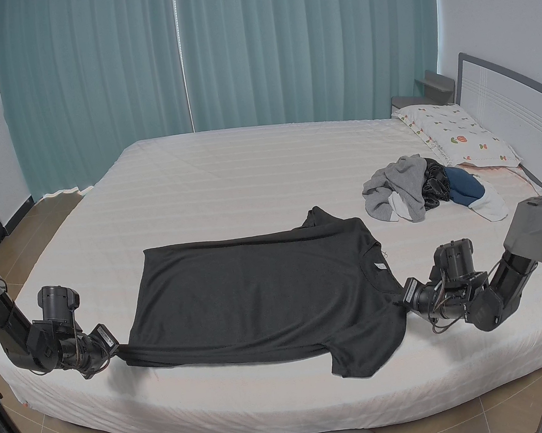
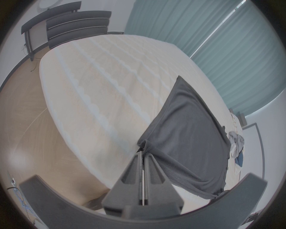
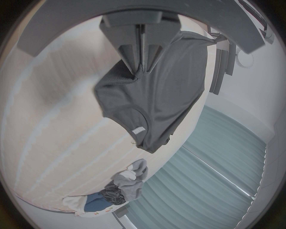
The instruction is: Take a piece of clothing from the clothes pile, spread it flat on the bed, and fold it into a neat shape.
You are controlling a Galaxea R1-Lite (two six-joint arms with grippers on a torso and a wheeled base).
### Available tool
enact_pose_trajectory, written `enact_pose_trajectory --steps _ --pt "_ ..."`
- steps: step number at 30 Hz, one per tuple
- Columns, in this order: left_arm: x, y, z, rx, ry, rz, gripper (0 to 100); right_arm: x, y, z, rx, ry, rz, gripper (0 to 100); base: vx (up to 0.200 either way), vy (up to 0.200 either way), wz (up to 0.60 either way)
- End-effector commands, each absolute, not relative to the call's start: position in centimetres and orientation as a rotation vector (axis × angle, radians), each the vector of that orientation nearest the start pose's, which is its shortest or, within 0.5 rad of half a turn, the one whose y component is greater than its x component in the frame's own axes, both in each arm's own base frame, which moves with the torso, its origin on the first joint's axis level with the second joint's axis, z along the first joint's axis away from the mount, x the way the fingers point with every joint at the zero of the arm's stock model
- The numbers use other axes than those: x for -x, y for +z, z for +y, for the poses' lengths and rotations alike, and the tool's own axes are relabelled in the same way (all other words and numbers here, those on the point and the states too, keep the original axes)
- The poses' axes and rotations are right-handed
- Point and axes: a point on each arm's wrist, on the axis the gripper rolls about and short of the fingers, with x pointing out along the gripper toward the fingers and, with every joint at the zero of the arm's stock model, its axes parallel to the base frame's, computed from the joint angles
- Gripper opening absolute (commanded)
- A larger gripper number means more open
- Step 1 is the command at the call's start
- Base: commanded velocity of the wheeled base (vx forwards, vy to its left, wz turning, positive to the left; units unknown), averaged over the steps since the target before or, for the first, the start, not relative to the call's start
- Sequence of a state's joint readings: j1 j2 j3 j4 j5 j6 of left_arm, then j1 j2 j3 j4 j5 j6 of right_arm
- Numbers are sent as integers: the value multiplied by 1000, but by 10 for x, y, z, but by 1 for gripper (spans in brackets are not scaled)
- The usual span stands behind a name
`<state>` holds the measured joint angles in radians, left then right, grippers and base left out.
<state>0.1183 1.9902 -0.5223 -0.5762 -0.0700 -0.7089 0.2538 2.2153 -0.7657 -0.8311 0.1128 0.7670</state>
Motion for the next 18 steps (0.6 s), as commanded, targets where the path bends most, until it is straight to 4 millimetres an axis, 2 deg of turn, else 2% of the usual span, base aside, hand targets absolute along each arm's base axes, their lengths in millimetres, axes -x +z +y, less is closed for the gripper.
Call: enact_pose_trajectory --steps 1,9,13,14,18 --pt "-289 10 33 762 402 816 0 -378 26 100 -696 112 693 0 0 0 0" --pt "-290 4 33 765 407 824 0 -409 4 111 -693 122 684 0 0 0 0" --pt "-290 4 33 765 408 827 0 -413 -11 113 -685 117 705 0 0 0 0" --pt "-290 4 33 765 408 827 0 -413 -13 113 -685 117 708 100 0 0 0" --pt "-289 3 33 765 408 829 0 -412 -15 111 -688 116 707 100 0 0 0"
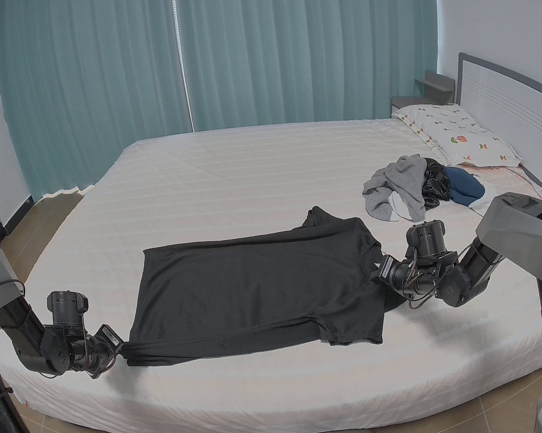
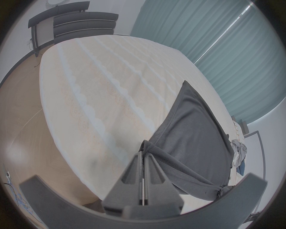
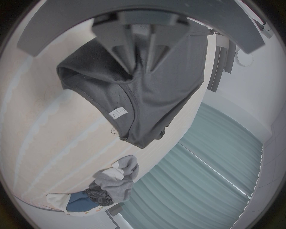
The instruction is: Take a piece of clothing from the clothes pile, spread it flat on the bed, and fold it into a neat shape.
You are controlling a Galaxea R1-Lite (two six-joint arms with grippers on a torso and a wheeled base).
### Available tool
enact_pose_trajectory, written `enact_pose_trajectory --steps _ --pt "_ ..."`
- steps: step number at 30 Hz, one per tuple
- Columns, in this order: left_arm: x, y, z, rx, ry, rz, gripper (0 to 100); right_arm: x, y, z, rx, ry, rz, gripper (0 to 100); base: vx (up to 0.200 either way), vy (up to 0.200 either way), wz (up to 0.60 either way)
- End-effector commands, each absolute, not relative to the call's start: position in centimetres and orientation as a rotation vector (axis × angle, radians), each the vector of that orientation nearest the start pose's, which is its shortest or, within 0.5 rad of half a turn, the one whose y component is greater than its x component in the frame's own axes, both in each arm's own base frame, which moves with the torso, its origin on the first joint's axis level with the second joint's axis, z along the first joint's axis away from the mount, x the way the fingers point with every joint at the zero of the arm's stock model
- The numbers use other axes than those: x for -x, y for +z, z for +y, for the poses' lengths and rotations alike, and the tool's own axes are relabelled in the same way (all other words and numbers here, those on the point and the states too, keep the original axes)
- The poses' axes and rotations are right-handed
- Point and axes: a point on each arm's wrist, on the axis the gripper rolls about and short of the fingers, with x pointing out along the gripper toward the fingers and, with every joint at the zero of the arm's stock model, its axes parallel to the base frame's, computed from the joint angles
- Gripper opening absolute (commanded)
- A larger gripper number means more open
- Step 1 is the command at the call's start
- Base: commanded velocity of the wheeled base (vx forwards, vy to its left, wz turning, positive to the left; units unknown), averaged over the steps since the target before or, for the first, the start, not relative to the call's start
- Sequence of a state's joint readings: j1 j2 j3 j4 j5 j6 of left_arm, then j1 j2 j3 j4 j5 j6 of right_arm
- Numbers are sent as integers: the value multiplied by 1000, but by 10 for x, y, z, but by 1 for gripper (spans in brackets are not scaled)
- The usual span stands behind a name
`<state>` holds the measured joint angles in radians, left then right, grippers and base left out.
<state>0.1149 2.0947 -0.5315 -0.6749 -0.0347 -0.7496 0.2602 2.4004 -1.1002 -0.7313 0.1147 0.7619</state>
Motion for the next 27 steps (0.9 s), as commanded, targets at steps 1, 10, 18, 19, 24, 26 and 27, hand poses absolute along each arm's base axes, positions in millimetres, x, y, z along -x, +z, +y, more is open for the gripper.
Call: enact_pose_trajectory --steps 1,10,18,19,24,26,27 --pt "-289 3 32 764 407 829 0 -412 -12 109 -691 118 696 100 0 0 0" --pt "-289 4 32 765 406 830 0 -384 24 88 -738 218 681 100 0 0 0" --pt "-287 5 32 766 404 829 0 -345 5 85 -742 242 838 100 0 0 0" --pt "-287 5 32 766 404 829 0 -343 3 86 -744 254 852 100 0 0 0" --pt "-286 5 31 766 401 831 0 -335 -6 96 -734 287 896 100 0 0 0" --pt "-286 5 31 766 401 830 0 -334 -13 101 -726 293 917 100 0 0 0" --pt "-286 5 31 766 401 830 0 -335 -15 104 -720 298 921 100 0 0 0"
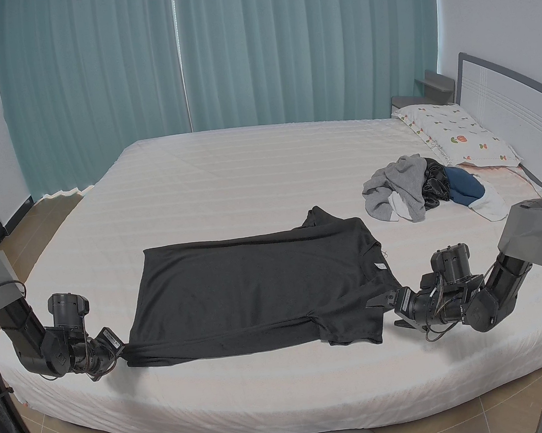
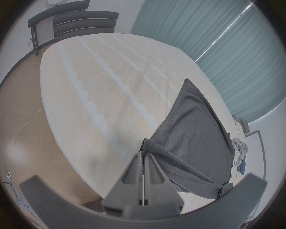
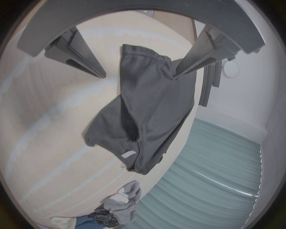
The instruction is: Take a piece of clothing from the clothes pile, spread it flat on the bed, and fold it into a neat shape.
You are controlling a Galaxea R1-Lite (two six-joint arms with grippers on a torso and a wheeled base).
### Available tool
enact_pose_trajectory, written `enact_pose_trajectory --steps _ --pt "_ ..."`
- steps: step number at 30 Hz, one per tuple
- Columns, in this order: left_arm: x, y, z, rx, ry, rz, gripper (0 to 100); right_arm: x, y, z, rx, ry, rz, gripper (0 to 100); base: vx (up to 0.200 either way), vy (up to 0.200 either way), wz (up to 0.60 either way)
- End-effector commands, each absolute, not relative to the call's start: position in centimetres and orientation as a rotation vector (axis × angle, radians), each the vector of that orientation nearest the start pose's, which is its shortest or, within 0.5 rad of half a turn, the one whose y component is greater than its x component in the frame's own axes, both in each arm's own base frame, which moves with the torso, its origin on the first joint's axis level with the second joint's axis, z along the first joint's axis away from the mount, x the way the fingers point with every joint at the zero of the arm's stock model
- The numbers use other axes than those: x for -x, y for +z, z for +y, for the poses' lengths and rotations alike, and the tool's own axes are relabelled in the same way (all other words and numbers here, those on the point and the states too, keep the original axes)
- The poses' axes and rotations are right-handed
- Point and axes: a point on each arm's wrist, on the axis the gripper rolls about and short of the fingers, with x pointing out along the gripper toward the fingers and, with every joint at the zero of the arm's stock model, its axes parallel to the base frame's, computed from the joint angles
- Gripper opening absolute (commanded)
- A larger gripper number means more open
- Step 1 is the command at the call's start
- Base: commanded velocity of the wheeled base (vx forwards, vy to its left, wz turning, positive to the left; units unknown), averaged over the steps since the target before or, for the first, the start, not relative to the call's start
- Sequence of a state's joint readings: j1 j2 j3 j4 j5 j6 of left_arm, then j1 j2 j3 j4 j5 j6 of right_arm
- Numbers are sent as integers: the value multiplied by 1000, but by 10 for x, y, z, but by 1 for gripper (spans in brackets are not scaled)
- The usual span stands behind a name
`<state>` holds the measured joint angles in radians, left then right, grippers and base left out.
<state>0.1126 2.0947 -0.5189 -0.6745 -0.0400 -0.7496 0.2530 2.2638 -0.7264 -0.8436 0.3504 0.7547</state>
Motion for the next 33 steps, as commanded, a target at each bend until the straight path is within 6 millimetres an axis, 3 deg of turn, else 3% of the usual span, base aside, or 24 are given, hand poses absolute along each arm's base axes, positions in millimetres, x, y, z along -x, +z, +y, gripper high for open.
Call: enact_pose_trajectory --steps 1,14,15,23,29,33 --pt "-287 5 31 767 400 832 0 -335 -17 106 -717 299 925 100 0 0 0" --pt "-287 5 31 767 397 832 0 -336 -26 121 -695 320 947 100 0 0 0" --pt "-287 5 31 767 397 832 0 -336 -26 121 -695 320 947 0 0 0 0" --pt "-286 5 31 766 396 835 0 -329 -19 113 -700 304 950 0 0 0 0" --pt "-279 5 30 747 392 850 0 -303 2 97 -711 286 944 0 0 0 0" --pt "-272 18 28 726 368 826 0 -275 17 83 -707 273 952 0 0 0 0"
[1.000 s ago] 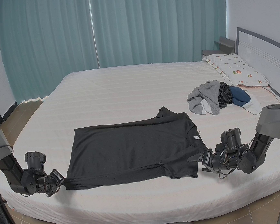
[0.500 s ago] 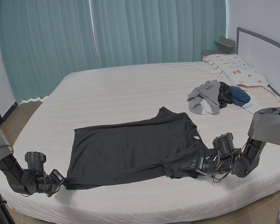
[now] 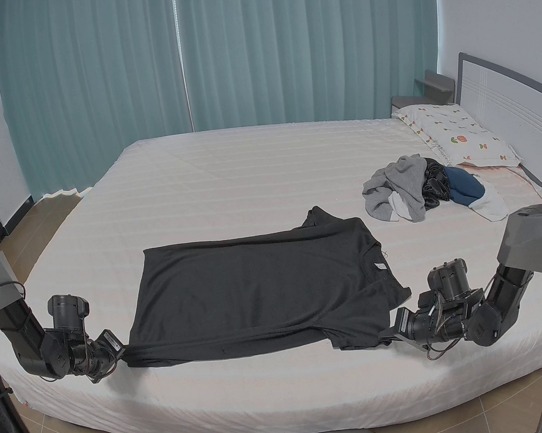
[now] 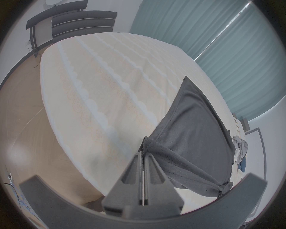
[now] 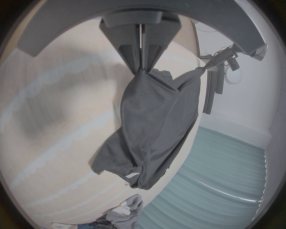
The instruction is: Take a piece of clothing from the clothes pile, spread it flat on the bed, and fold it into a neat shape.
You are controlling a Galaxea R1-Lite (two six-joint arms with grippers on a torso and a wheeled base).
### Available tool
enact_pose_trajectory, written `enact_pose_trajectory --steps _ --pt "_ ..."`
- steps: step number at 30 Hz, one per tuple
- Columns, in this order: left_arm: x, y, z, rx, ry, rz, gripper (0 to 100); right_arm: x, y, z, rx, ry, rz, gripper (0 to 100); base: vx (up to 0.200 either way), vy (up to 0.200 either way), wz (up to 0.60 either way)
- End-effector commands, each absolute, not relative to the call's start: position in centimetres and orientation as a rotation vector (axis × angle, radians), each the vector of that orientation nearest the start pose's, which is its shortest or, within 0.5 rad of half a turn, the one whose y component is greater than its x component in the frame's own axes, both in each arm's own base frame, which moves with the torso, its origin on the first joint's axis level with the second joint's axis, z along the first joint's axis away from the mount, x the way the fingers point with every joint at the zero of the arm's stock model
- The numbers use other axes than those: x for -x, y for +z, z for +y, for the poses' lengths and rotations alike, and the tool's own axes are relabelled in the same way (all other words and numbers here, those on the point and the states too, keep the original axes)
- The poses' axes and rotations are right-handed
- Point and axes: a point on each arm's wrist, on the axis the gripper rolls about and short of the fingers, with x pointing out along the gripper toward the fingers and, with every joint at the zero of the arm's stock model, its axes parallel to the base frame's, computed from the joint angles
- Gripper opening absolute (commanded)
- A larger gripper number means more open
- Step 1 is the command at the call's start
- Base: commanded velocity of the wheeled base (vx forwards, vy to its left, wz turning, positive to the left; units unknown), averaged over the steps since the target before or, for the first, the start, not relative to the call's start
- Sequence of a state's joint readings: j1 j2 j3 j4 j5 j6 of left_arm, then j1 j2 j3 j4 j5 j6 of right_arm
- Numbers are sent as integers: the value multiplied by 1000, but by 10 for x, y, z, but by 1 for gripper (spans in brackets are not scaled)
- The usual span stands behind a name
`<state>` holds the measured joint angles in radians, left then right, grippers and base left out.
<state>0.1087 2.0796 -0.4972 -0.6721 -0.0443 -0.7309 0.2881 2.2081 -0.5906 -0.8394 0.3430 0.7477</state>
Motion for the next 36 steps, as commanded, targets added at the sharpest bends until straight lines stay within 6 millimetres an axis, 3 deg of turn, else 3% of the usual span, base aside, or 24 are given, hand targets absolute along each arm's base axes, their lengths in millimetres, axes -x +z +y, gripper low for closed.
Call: enact_pose_trajectory --steps 1,6,13,19,29,36 --pt "-271 19 28 716 362 826 0 -271 17 81 -703 271 957 0 0 0 0" --pt "-259 20 27 625 336 851 0 -235 23 70 -676 260 992 0 0 0 0" --pt "-240 23 25 525 295 892 0 -202 24 63 -648 258 1038 0 0 0 0" --pt "-223 14 23 416 262 982 0 -186 16 59 -600 257 1095 0 0 0 0" --pt "-214 6 24 320 301 1057 0 -171 -1 61 -516 268 1207 0 0 0 0" --pt "-212 2 23 298 290 1086 0 -171 -3 64 -505 278 1218 0 0 0 0"
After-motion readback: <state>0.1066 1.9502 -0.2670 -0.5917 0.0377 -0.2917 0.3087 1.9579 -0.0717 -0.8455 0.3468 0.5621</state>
